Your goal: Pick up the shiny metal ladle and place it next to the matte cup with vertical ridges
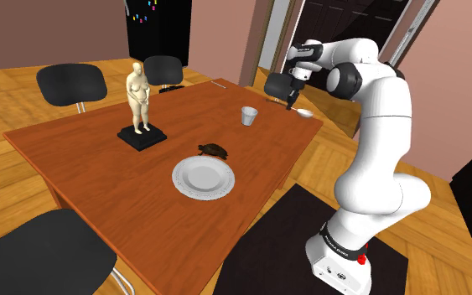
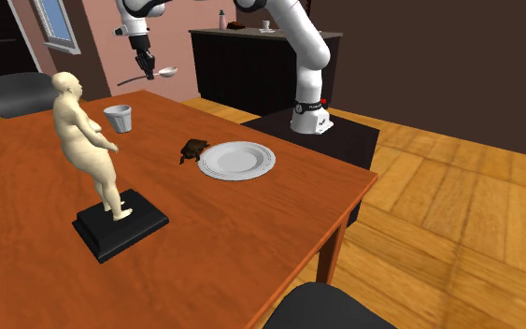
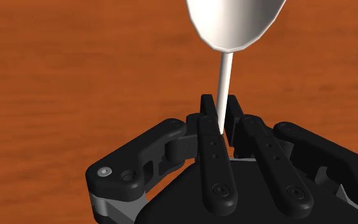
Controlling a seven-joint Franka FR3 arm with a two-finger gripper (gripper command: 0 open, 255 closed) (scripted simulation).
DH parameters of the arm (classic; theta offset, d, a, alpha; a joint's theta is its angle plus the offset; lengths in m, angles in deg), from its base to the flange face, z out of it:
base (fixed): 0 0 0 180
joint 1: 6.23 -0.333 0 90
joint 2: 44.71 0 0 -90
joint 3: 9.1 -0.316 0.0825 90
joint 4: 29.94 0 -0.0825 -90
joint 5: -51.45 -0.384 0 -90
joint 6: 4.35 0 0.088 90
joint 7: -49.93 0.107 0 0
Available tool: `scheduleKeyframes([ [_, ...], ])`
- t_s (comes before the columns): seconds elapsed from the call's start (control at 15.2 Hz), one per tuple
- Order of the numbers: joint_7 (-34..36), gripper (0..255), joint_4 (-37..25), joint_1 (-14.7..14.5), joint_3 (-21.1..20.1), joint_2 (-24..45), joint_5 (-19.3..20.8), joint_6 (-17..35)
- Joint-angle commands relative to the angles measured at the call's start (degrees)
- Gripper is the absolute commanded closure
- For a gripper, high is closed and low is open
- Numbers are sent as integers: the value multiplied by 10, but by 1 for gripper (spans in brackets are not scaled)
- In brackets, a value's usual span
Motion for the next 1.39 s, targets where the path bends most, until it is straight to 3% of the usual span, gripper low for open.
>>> scheduleKeyframes([
  [0.0, -2, 255, 5, 1, 0, 5, -1, 11],
  [1.32, -12, 255, 79, 0, -5, 55, -10, 133],
])
